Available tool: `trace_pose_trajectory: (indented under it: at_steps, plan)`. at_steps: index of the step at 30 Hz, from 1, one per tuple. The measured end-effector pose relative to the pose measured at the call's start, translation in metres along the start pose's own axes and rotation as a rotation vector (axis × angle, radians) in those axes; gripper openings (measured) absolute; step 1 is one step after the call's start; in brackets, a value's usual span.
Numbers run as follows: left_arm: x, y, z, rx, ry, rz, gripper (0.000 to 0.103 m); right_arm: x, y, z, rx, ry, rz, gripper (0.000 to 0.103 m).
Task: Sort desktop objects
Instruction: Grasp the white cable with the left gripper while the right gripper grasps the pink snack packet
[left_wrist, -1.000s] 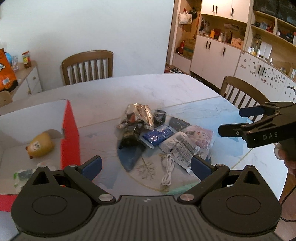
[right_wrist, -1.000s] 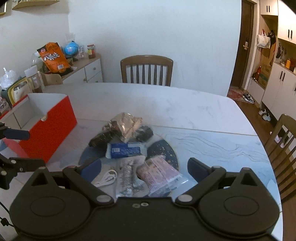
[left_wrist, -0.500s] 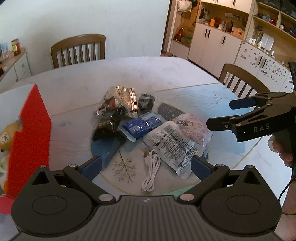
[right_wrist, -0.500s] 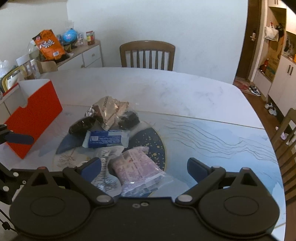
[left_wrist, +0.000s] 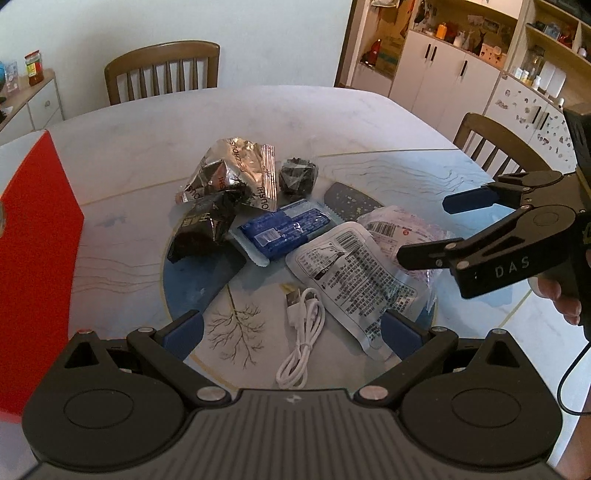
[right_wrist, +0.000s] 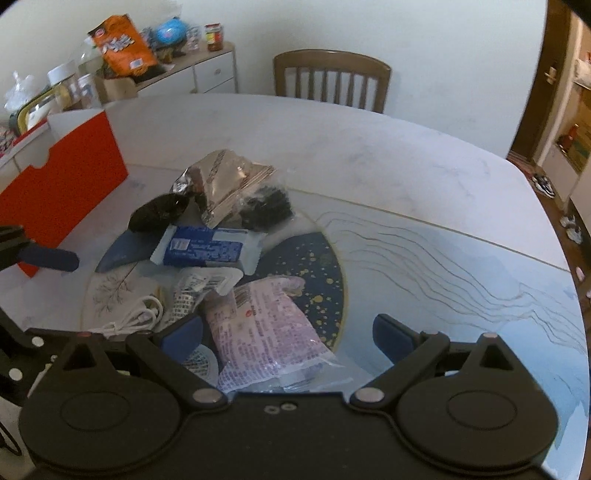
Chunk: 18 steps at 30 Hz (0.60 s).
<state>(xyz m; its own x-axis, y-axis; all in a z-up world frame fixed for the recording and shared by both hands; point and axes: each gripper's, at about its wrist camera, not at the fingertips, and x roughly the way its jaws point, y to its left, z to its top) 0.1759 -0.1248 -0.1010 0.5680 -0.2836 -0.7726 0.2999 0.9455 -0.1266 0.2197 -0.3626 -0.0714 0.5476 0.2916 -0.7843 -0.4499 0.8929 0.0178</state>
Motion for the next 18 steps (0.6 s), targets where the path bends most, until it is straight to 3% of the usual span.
trace_pose_trajectory:
  at_steps: [9, 13, 18]
  plan:
    - [0.017, 0.001, -0.003, 0.004, 0.030, 0.003, 0.102, 0.018, -0.002, 0.003, -0.037, 0.032, 0.038, 0.095]
    - [0.019, 0.000, -0.005, 0.014, 0.029, 0.006, 0.101, 0.026, 0.000, 0.002, -0.052, 0.052, 0.054, 0.088]
    - [0.024, -0.001, -0.009, 0.023, 0.045, 0.003, 0.090, 0.033, 0.005, 0.000, -0.066, 0.071, 0.063, 0.080]
